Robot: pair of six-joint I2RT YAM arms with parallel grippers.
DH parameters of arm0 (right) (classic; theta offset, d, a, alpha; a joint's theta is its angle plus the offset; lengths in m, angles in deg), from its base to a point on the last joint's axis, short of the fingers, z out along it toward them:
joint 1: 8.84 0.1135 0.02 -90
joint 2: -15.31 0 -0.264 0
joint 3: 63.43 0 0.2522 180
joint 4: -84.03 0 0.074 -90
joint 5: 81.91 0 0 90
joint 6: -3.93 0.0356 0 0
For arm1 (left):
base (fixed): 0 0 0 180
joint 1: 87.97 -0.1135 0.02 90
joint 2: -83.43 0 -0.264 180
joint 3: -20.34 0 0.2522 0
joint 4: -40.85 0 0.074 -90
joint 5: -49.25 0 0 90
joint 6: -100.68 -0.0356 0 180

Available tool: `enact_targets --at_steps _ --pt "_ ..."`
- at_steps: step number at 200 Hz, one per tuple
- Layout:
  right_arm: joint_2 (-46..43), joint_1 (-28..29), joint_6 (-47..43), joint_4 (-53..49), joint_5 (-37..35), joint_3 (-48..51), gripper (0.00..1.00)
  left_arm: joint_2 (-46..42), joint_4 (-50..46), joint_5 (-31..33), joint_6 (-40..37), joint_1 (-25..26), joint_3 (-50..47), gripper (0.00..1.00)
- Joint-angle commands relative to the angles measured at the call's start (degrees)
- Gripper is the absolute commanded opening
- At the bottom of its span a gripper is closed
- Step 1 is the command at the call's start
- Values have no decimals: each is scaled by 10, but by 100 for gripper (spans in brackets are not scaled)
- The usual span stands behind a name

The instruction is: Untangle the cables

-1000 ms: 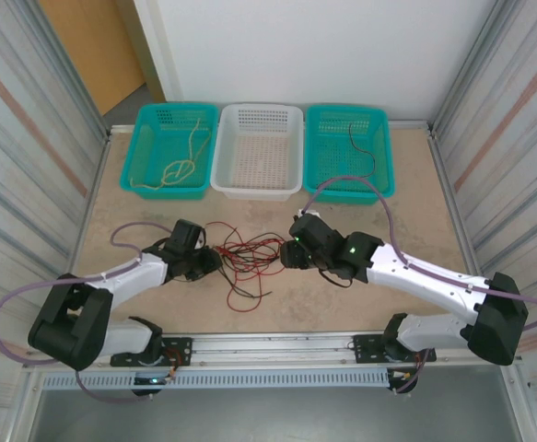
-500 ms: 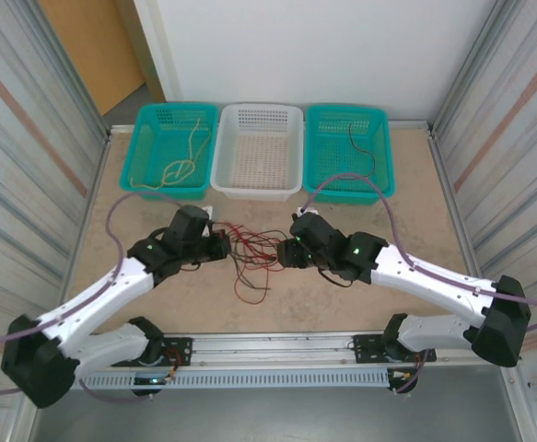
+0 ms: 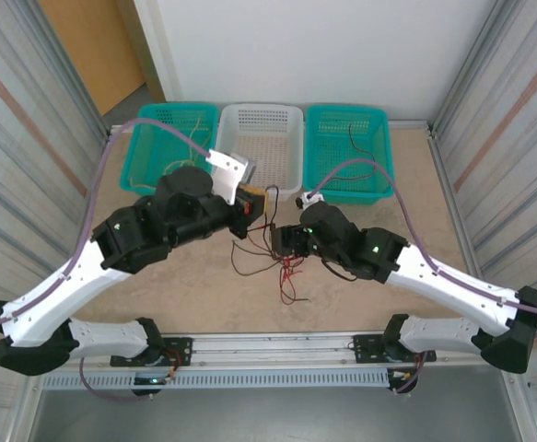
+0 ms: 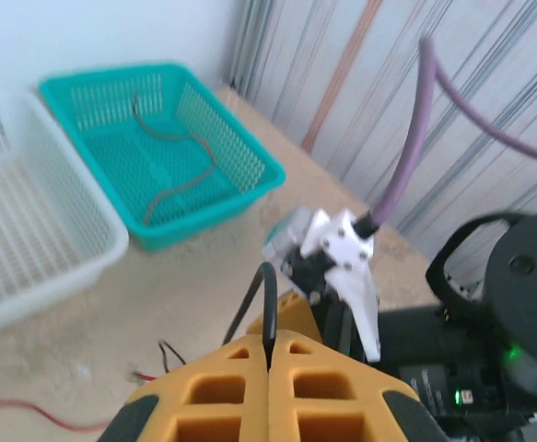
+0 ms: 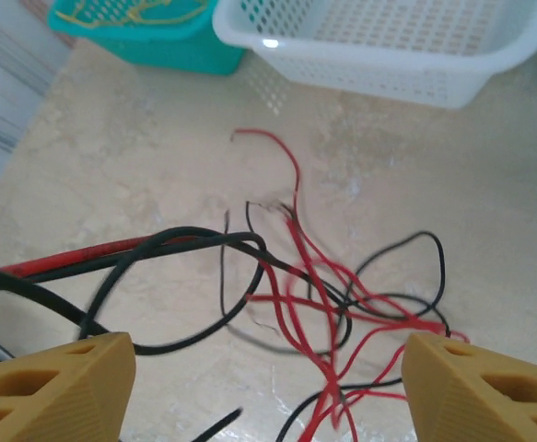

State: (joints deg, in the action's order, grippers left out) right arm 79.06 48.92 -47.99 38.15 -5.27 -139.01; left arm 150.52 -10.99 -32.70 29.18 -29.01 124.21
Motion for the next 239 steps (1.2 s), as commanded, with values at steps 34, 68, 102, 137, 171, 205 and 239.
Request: enact_targets --at_steps 34,68,102,137,171,205,239 --pt "39 -62 8 47 59 48 78 -9 -3 62 -71 -7 33 0" --pt "102 -85 40 56 53 92 72 -62 24 -31 14 -107 -56 0" --pt "50 -79 34 37 37 88 72 -94 45 -165 64 -202 -126 0" --pt "-19 -62 7 55 60 58 79 -111 68 -215 63 -204 -157 0" --pt "28 -57 -6 104 119 24 82 -109 77 -247 67 -205 -146 0" --pt "111 -69 5 107 88 -1 80 -106 73 -260 67 -204 -115 0" --pt "161 -97 51 121 78 59 76 -108 55 -213 55 -205 -73 0"
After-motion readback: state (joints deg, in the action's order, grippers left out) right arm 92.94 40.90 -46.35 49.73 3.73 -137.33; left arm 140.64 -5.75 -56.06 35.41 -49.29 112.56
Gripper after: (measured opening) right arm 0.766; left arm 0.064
